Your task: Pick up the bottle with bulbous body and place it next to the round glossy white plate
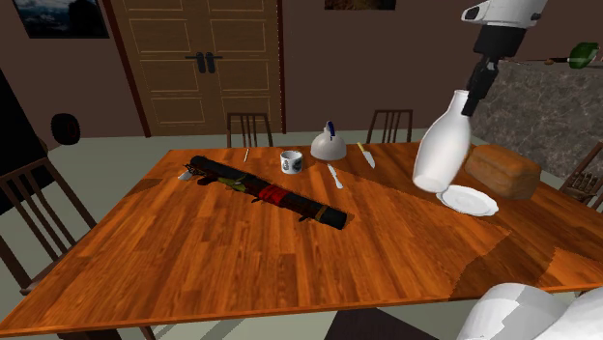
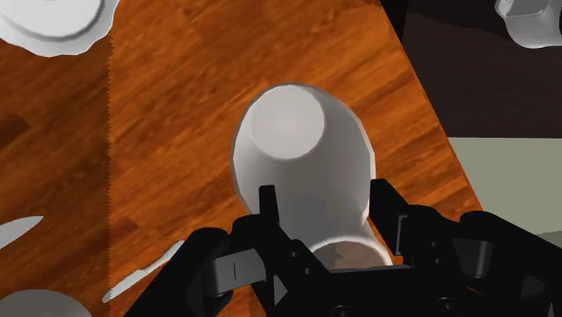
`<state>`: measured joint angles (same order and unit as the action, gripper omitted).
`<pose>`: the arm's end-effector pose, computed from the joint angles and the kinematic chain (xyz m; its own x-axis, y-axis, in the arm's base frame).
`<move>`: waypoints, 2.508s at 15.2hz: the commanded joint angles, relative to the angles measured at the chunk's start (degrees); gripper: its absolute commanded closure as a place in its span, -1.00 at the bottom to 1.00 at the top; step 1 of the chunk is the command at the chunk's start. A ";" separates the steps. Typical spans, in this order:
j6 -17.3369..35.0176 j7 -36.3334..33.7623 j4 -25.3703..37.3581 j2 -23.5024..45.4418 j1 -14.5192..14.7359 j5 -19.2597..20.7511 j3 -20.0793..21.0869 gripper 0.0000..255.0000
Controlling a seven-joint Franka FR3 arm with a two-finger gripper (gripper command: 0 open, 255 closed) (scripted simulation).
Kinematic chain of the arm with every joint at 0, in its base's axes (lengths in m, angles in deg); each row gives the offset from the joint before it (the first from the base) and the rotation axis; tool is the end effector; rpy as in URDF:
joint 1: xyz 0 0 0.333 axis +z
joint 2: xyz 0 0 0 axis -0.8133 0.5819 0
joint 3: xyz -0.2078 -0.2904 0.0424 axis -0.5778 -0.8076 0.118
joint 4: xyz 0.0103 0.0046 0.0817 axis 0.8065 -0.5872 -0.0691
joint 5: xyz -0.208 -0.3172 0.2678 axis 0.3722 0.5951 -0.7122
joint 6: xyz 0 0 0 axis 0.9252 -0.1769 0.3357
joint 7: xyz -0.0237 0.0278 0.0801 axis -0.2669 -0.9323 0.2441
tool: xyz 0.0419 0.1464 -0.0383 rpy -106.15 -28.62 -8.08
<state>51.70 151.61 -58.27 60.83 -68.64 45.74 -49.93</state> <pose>0.0896 -0.5446 0.6592 0.9911 0.0609 0.1187 0.0616 -0.9981 -0.0019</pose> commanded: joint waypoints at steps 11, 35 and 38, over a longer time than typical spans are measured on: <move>4.07 20.29 6.42 8.45 14.47 -4.42 -34.05 1.00; -5.35 31.09 48.70 -26.42 55.05 21.81 -68.20 1.00; -2.29 30.38 43.95 -25.89 52.67 21.47 -67.60 1.00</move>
<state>48.32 182.29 -12.83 34.82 -15.34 67.29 -117.71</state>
